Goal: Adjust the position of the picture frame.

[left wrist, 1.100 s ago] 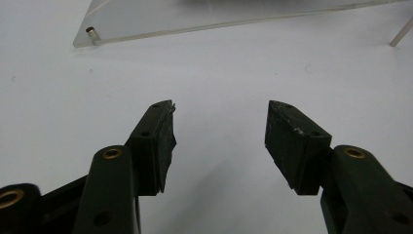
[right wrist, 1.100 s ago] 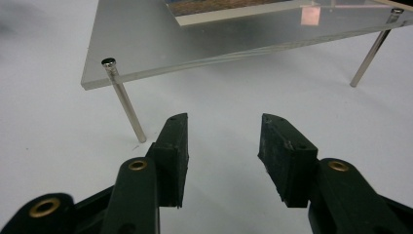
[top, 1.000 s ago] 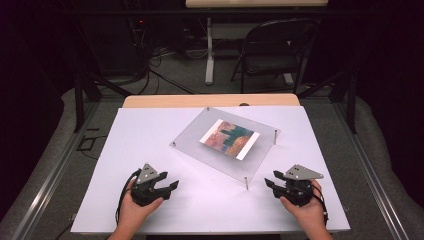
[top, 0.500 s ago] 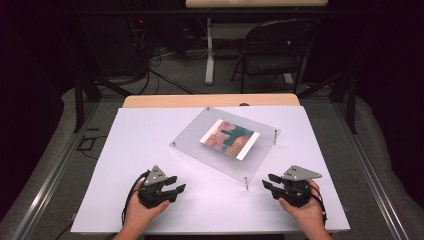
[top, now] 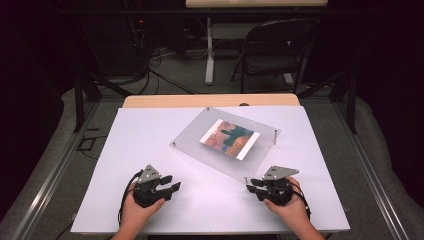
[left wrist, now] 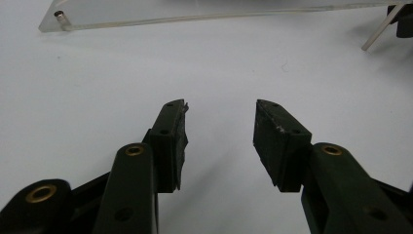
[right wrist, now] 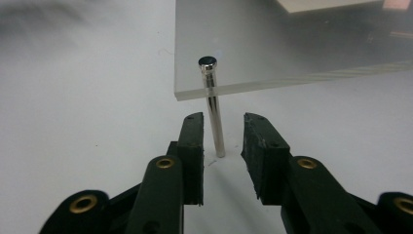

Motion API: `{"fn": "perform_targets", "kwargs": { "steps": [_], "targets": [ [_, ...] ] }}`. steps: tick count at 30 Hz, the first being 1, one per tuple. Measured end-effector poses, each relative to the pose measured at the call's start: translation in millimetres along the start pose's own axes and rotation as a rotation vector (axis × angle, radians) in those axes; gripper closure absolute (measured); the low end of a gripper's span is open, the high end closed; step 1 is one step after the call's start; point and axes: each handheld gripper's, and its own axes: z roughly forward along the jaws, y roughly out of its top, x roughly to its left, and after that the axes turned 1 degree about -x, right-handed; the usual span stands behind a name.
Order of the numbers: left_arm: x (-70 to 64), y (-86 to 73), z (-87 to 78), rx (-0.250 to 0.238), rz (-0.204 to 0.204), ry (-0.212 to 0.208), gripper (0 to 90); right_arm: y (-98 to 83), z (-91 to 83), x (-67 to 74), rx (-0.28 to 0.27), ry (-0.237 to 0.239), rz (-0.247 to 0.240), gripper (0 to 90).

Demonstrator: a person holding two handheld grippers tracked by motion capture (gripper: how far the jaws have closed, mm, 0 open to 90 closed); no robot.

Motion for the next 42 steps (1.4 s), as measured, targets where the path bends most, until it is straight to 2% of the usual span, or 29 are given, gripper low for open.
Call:
{"fn": "perform_targets", "kwargs": {
  "steps": [3,8,16,17,20,22,24,26,28,31,34,37,39,42],
  "targets": [
    [1.4,-0.4,-0.2,-0.001,-0.01,0.0,55.6,0.4,3.9,-0.2,0.011,0.008,-0.007,73.7],
    [2.8,-1.9,0.2,0.0,-0.023,-0.004,55.6,2.8,12.9,0.9,0.027,0.014,-0.028,83.0],
    [2.9,-1.9,1.4,-0.003,-0.024,-0.009,55.7,7.7,14.8,9.9,0.018,0.001,-0.089,85.3],
    [2.4,-2.0,1.2,-0.003,-0.025,-0.01,55.7,12.3,18.2,17.5,0.006,0.027,-0.1,85.7],
    [2.2,-2.5,-0.6,-0.002,-0.018,-0.005,55.7,16.6,23.7,25.0,0.005,0.053,-0.109,85.7],
    [2.9,-3.4,-2.8,-0.01,-0.024,-0.008,55.7,22.8,36.5,37.7,0.013,0.093,-0.138,85.7],
    [3.2,-3.7,-3.5,-0.01,-0.025,-0.003,55.7,24.9,40.3,41.0,0.016,0.107,-0.144,85.7],
    [3.9,-4.6,-4.2,-0.009,-0.032,-0.01,55.9,32.4,50.1,49.6,0.01,0.152,-0.145,85.7],
    [3.4,-5.4,-5.1,-0.008,-0.036,-0.011,55.9,34.7,53.5,52.3,0.011,0.165,-0.146,85.7],
    [1.4,-6.4,-5.8,-0.012,-0.033,-0.011,56.0,40.4,68.4,63.9,0.018,0.196,-0.161,85.7],
    [-1.7,-8.2,-6.8,-0.01,-0.036,-0.015,56.0,43.6,75.6,67.9,0.024,0.215,-0.176,85.5],
    [-6.0,-9.3,-6.9,-0.007,-0.042,-0.025,56.0,43.2,75.3,67.2,0.023,0.218,-0.18,85.1],
    [-9.5,-8.7,-6.3,-0.008,-0.041,-0.036,56.0,43.0,69.6,63.6,0.015,0.237,-0.178,83.0],
    [-16.9,-7.2,-2.4,0.002,-0.029,-0.054,57.6,41.5,50.8,55.3,-0.017,0.248,-0.171,78.9]
  ]
}}
